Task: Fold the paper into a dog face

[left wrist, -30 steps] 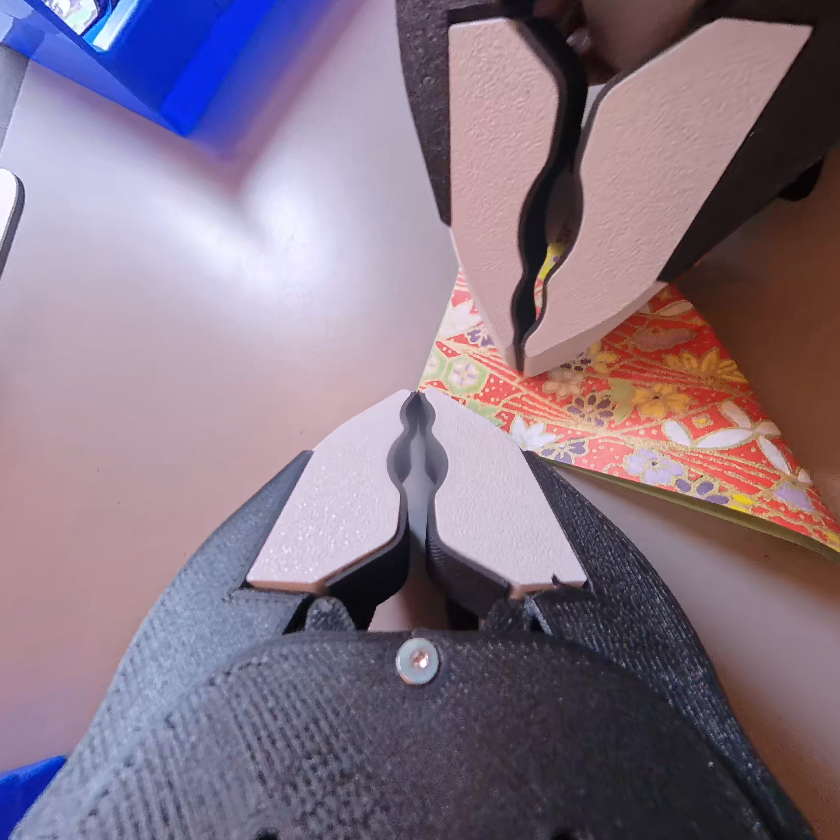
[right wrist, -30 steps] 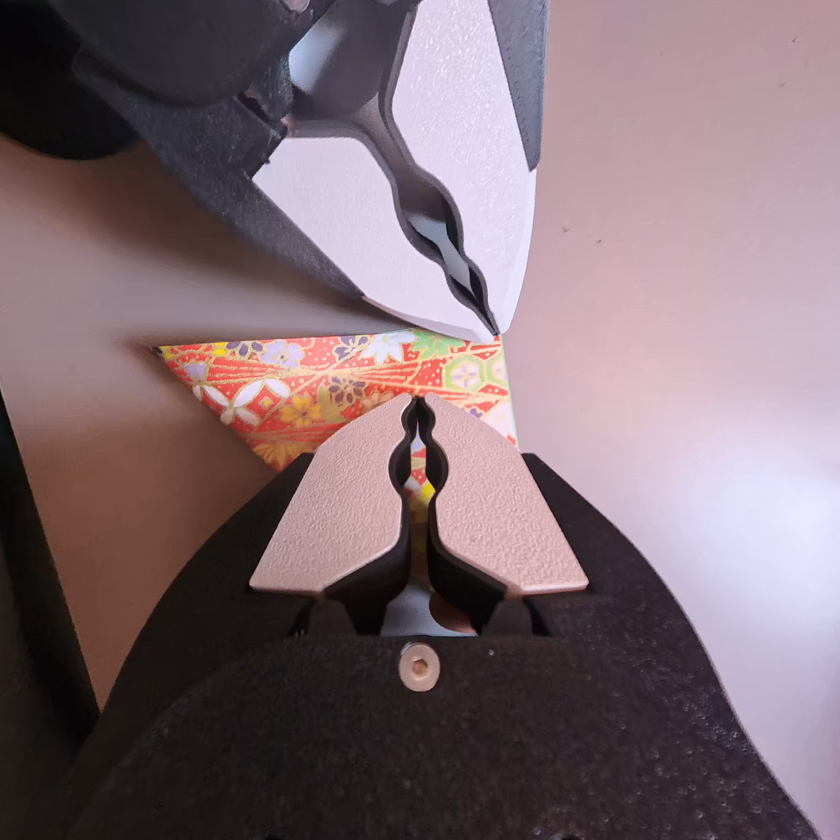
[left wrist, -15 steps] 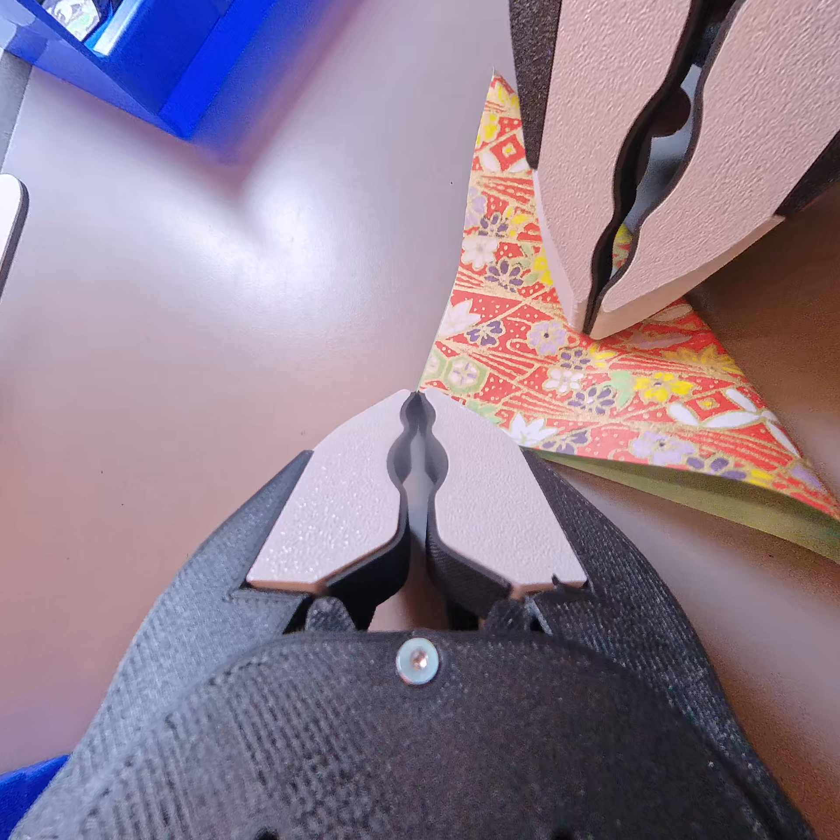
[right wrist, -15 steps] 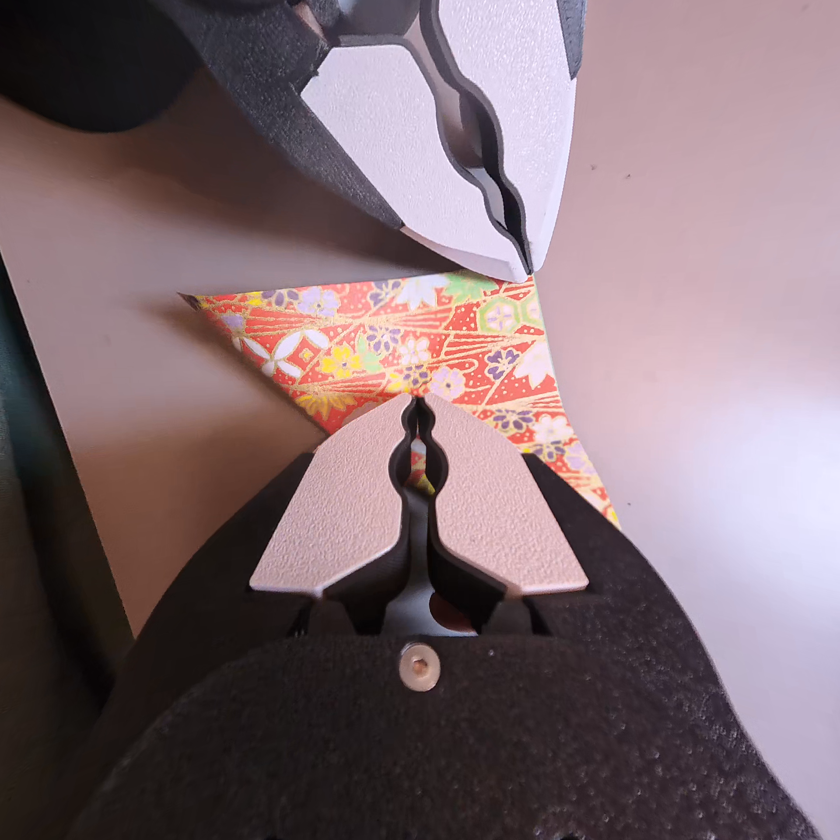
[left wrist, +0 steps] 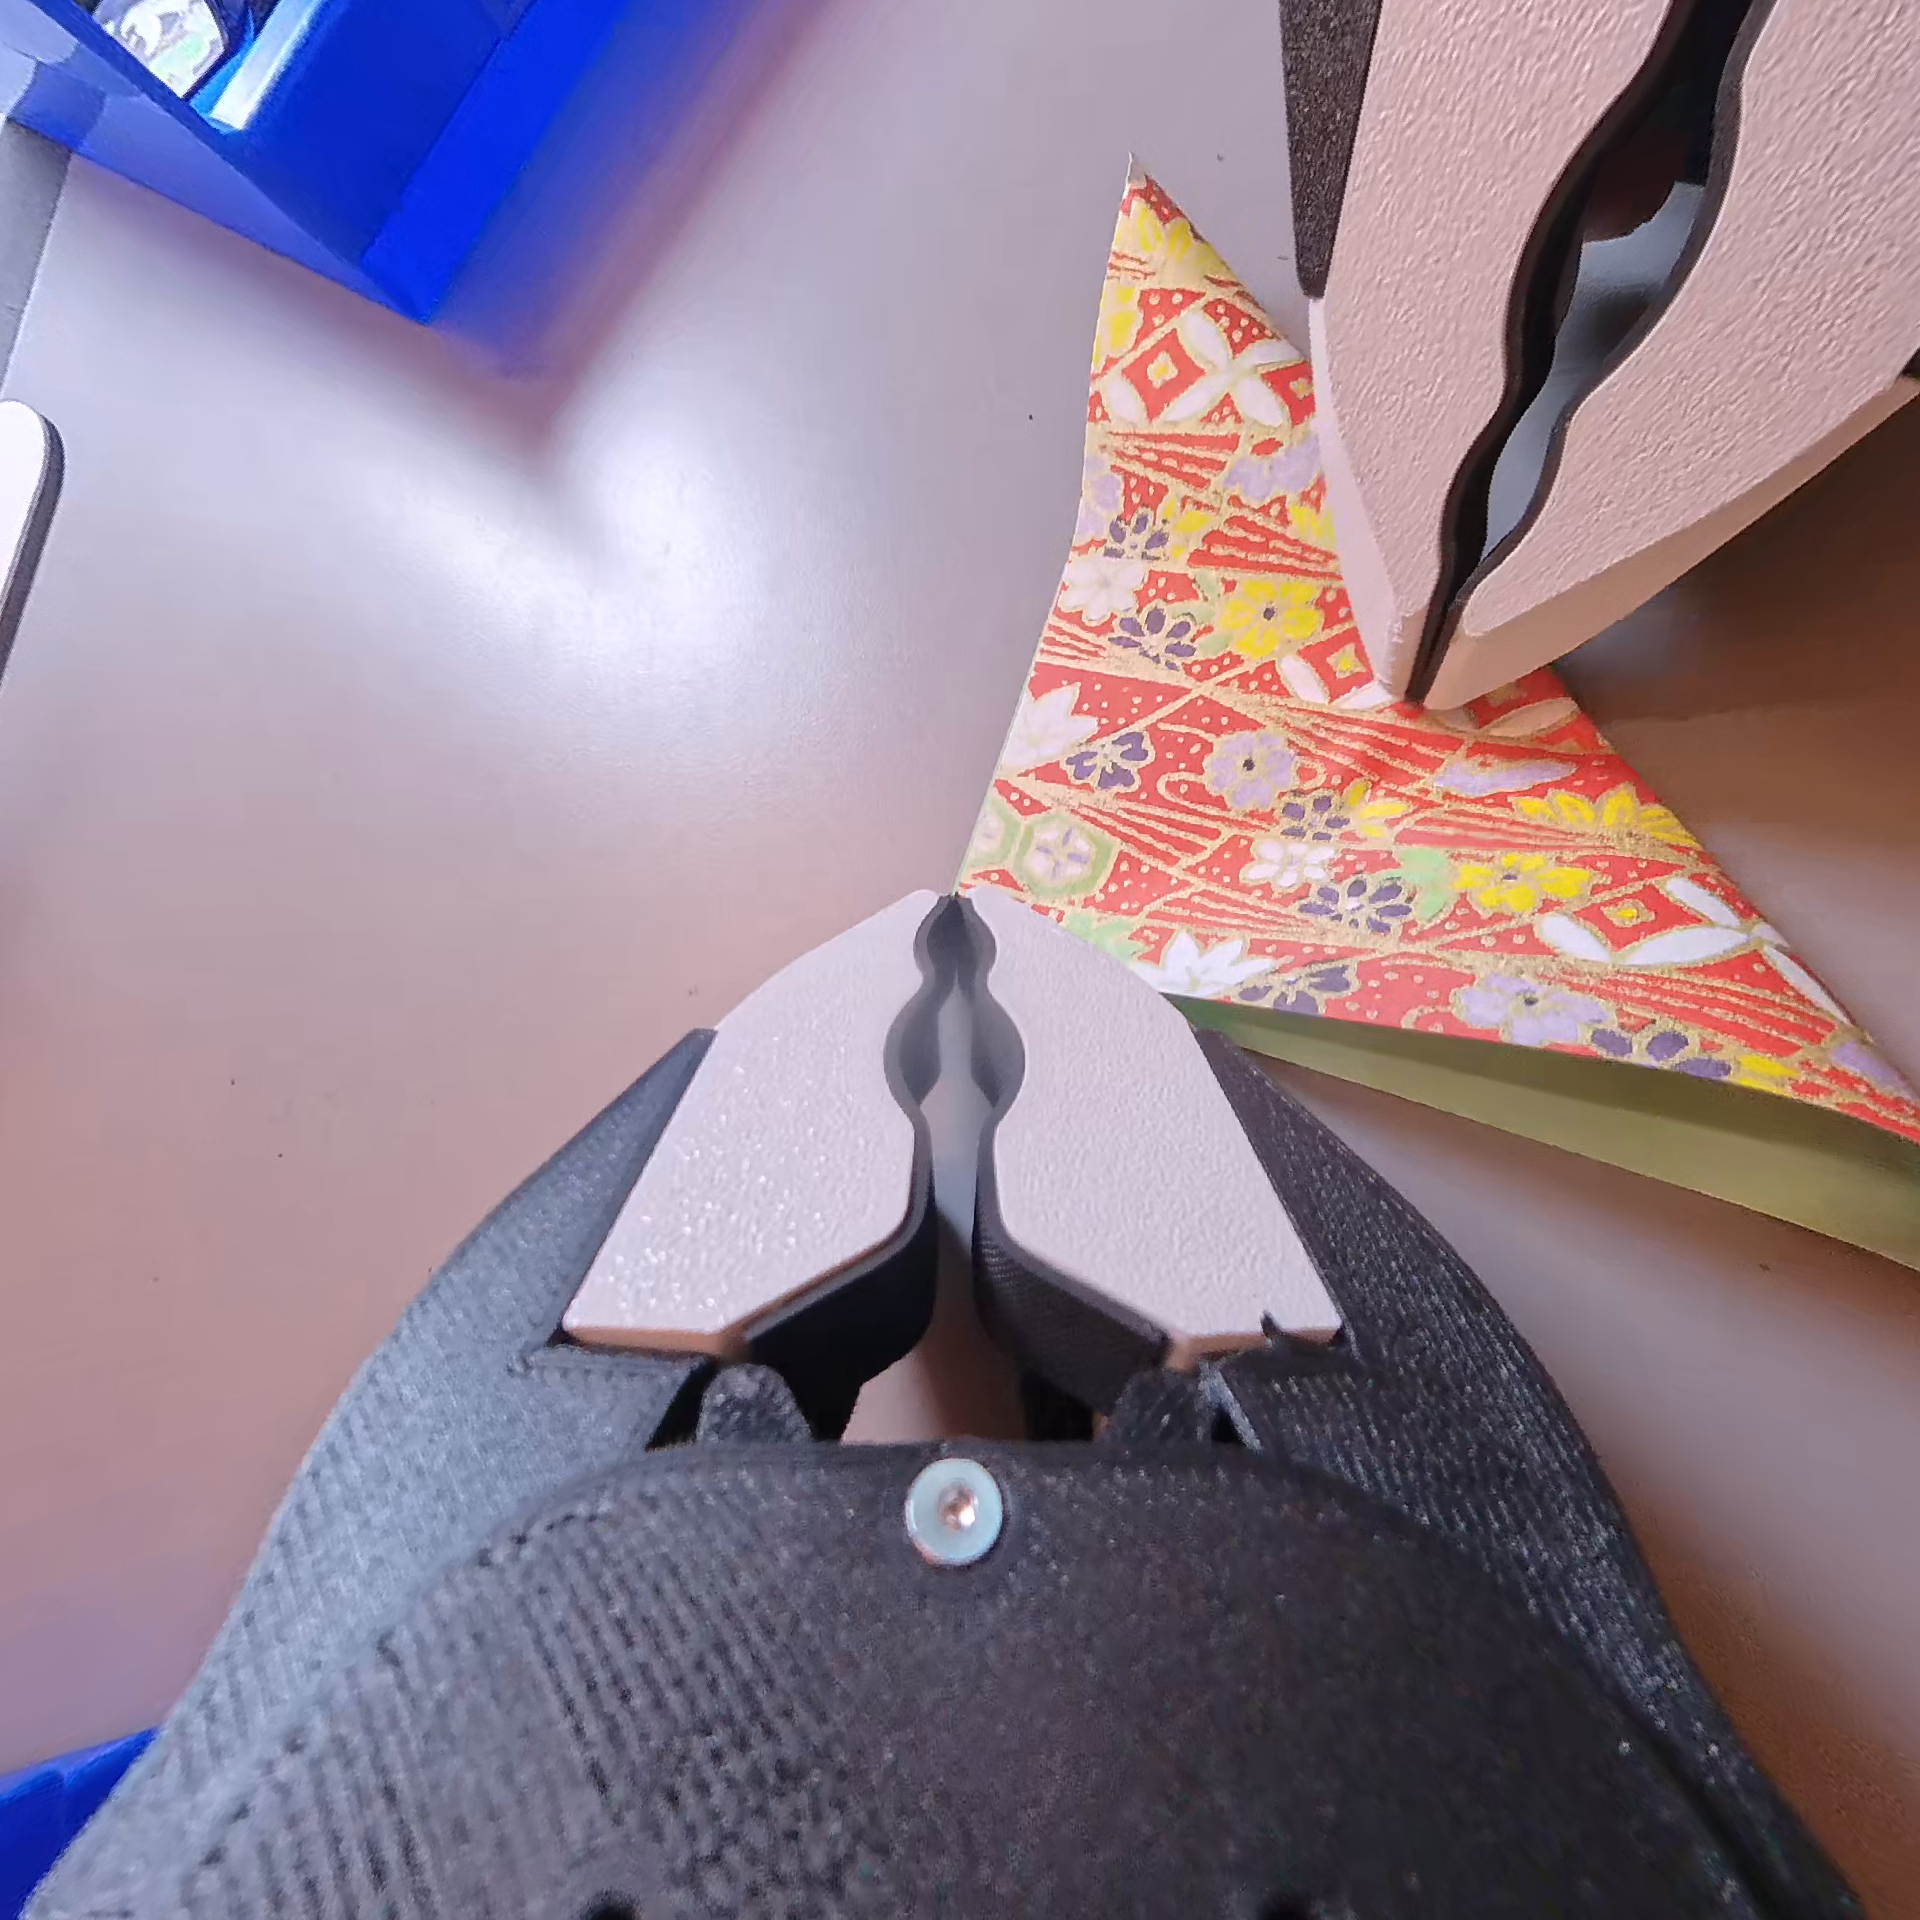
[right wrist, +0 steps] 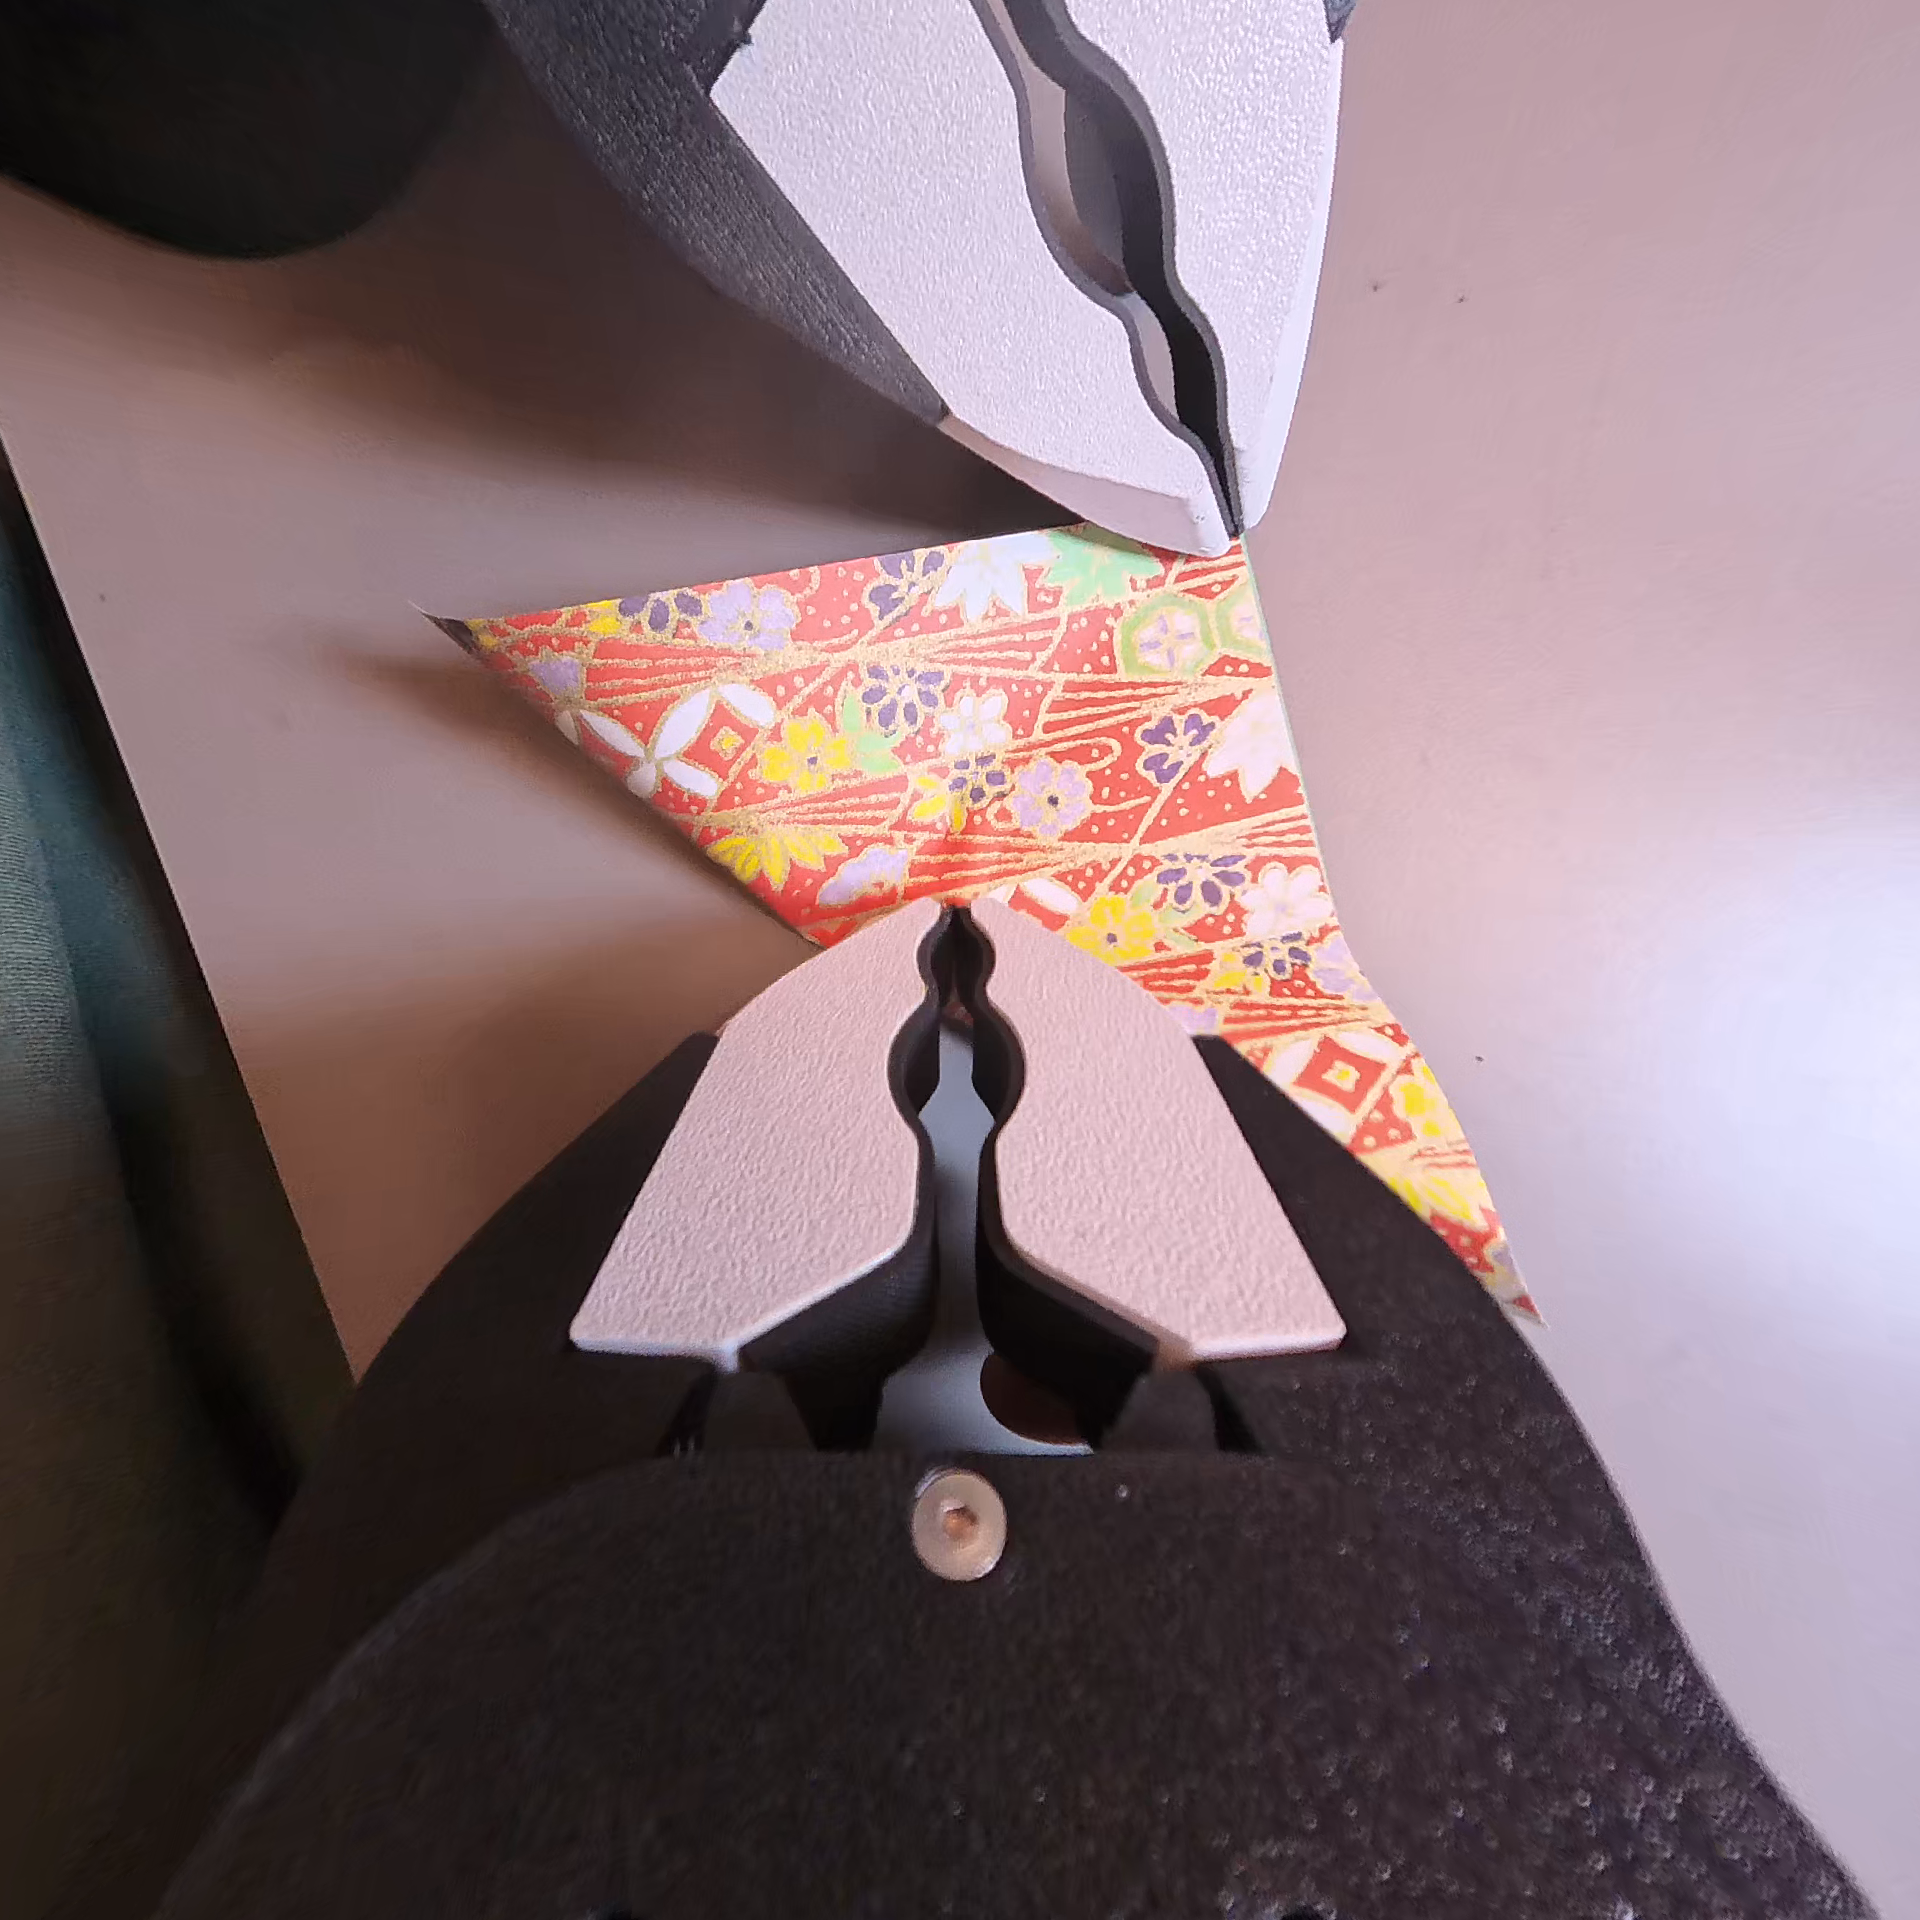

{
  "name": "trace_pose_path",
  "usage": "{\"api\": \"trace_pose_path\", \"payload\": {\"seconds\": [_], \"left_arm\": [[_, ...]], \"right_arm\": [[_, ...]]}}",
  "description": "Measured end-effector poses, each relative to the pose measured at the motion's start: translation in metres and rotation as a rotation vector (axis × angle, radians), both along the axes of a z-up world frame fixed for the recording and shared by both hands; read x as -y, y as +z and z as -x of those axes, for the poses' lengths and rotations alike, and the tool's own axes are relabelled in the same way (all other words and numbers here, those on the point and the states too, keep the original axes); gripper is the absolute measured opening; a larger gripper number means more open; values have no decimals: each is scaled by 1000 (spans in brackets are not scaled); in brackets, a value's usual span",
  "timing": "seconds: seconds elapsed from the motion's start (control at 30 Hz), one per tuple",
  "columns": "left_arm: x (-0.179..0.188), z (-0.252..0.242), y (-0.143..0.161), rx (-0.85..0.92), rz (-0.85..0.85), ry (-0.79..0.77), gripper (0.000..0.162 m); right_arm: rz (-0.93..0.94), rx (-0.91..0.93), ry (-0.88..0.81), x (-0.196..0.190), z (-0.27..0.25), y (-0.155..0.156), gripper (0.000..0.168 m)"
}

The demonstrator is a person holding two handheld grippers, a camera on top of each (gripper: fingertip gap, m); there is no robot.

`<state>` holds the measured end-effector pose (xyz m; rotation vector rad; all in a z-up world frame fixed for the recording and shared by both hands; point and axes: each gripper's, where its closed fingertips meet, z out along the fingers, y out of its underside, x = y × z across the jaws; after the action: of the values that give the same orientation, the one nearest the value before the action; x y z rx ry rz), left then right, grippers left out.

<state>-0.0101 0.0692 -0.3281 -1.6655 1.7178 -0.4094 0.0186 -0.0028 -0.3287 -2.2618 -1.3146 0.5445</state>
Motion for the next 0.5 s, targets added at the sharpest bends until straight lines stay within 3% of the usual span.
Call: {"api": "trace_pose_path", "payload": {"seconds": [0.5], "left_arm": [[0, 0, 0, 1, 11, 5, 0]], "right_arm": [[26, 2, 5, 13, -8, 0, 0]]}}
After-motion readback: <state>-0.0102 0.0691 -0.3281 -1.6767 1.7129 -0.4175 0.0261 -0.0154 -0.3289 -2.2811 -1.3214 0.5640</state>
